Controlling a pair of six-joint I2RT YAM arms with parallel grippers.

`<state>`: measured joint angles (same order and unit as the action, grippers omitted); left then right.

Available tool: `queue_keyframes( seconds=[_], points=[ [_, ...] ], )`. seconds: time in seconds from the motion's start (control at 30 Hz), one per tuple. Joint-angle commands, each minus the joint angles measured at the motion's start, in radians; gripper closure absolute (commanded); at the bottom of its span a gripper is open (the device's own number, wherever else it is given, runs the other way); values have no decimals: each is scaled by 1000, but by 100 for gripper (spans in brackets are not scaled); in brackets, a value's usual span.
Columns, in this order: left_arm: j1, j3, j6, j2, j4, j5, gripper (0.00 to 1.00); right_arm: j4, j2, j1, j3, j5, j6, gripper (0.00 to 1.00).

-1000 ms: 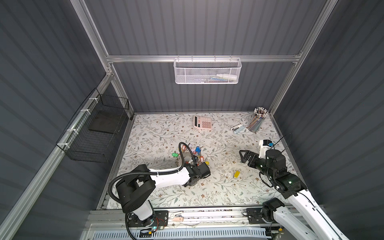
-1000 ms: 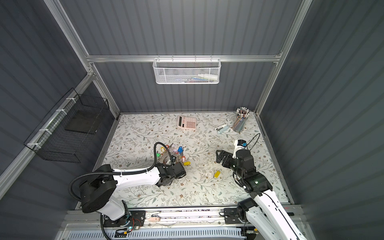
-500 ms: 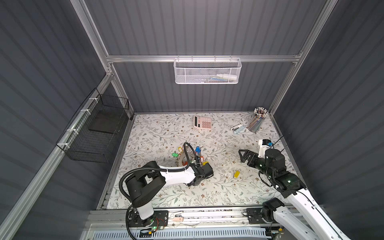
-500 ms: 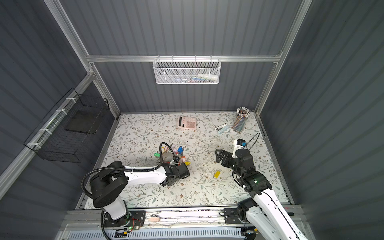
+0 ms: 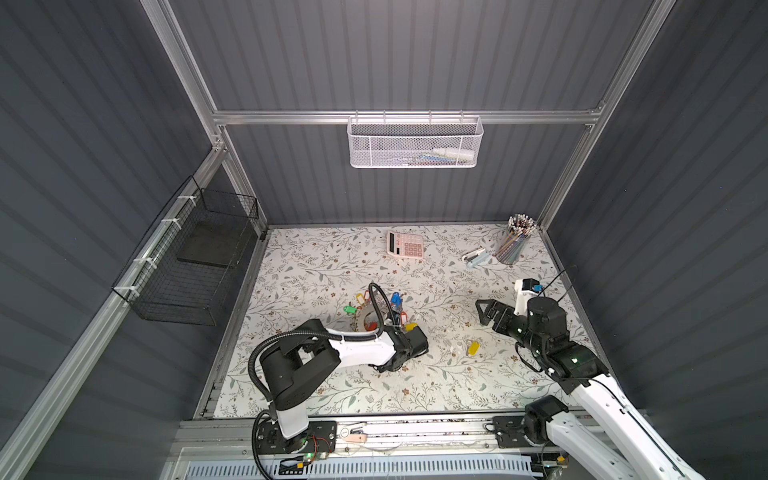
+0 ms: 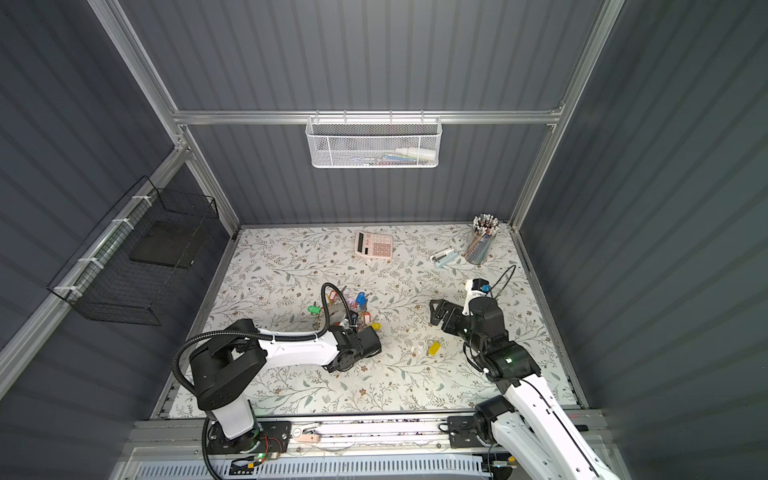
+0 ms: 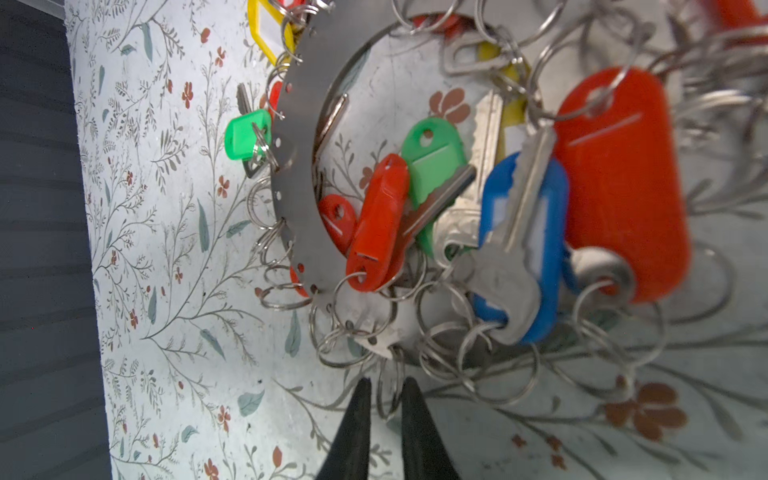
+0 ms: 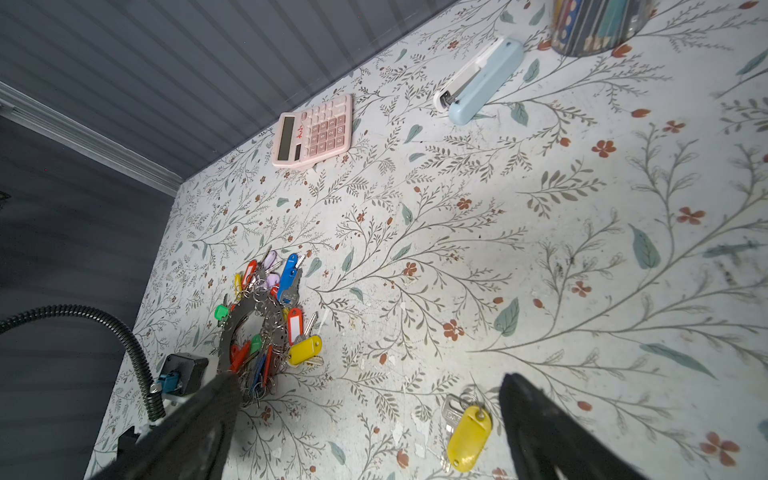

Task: Put the keys on the keyring
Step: 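Lower the left gripper and pinch the edge of the metal key ring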

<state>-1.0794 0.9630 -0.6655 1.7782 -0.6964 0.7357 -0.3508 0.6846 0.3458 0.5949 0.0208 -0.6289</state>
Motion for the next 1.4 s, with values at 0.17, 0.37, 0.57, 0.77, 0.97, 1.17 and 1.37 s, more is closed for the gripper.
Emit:
queue_keyframes(
  seconds=[0.17, 0.37, 0.57, 0.77, 0.97, 1.17, 1.37],
  points=[
    [-5, 2, -33, 15, -27, 23, 84, 21, 3, 4, -12, 7, -20, 1],
    [-5, 4, -24, 29, -14, 2, 85, 21, 5, 4, -11, 7, -26, 1],
    [-5, -16, -17, 14, 15, -21, 86, 22, 11, 4, -17, 8, -32, 1],
    [-5, -9, -32, 11, -12, 1, 89, 28, 14, 4, -19, 13, -37, 1],
    [-5, 7, -47, 20, -38, 18, 92, 26, 12, 4, -20, 11, -38, 1],
    [-5, 8, -37, 11, -33, 9, 95, 29, 14, 3, -20, 9, -36, 1],
    [-5, 19, -31, -34, -52, -1, 100, 39, 33, 4, -13, 5, -27, 1]
  ],
)
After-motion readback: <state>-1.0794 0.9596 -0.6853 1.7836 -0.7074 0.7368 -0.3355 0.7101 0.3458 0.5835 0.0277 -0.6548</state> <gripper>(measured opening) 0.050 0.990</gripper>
